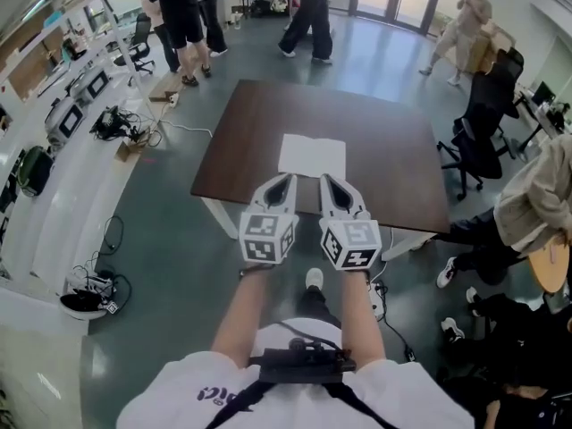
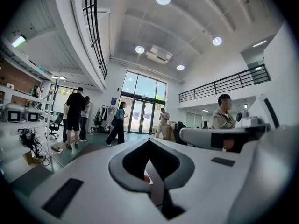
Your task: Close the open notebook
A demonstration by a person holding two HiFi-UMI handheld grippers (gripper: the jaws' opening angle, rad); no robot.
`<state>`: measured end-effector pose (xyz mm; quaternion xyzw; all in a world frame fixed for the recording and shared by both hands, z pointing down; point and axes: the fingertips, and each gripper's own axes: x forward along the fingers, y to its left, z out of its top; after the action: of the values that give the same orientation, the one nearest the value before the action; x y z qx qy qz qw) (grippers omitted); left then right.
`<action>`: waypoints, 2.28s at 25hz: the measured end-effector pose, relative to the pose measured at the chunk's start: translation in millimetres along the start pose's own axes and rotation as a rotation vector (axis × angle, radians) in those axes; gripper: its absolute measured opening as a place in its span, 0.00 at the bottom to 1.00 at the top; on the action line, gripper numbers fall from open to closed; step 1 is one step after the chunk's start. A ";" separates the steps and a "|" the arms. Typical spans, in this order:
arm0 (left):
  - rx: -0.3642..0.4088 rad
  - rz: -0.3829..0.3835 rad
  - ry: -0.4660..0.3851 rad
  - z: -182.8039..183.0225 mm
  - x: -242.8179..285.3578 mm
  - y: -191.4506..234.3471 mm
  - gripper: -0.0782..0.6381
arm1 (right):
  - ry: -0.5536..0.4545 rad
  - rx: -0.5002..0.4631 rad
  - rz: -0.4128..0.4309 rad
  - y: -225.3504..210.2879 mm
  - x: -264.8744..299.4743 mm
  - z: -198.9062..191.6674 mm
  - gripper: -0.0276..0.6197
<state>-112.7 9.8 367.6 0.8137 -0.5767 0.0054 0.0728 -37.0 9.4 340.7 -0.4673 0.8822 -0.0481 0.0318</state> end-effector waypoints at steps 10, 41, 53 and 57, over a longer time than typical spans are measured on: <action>0.050 0.018 -0.005 24.9 146.8 4.0 0.12 | -0.018 0.017 0.030 -110.6 102.2 22.5 0.05; -0.226 0.176 0.191 -93.4 293.9 159.9 0.12 | 0.165 0.057 0.123 -191.0 303.4 -87.8 0.05; -0.517 0.232 0.335 -206.4 263.0 191.0 0.12 | 0.284 0.092 0.120 -194.3 309.0 -151.3 0.05; -0.655 0.206 0.385 -255.6 252.1 189.0 0.13 | 0.320 0.093 0.126 -185.6 305.1 -173.9 0.05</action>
<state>-186.6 -256.0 665.1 0.6692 -0.6023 -0.0192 0.4347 -73.3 -337.2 531.3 -0.3954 0.9004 -0.1606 -0.0842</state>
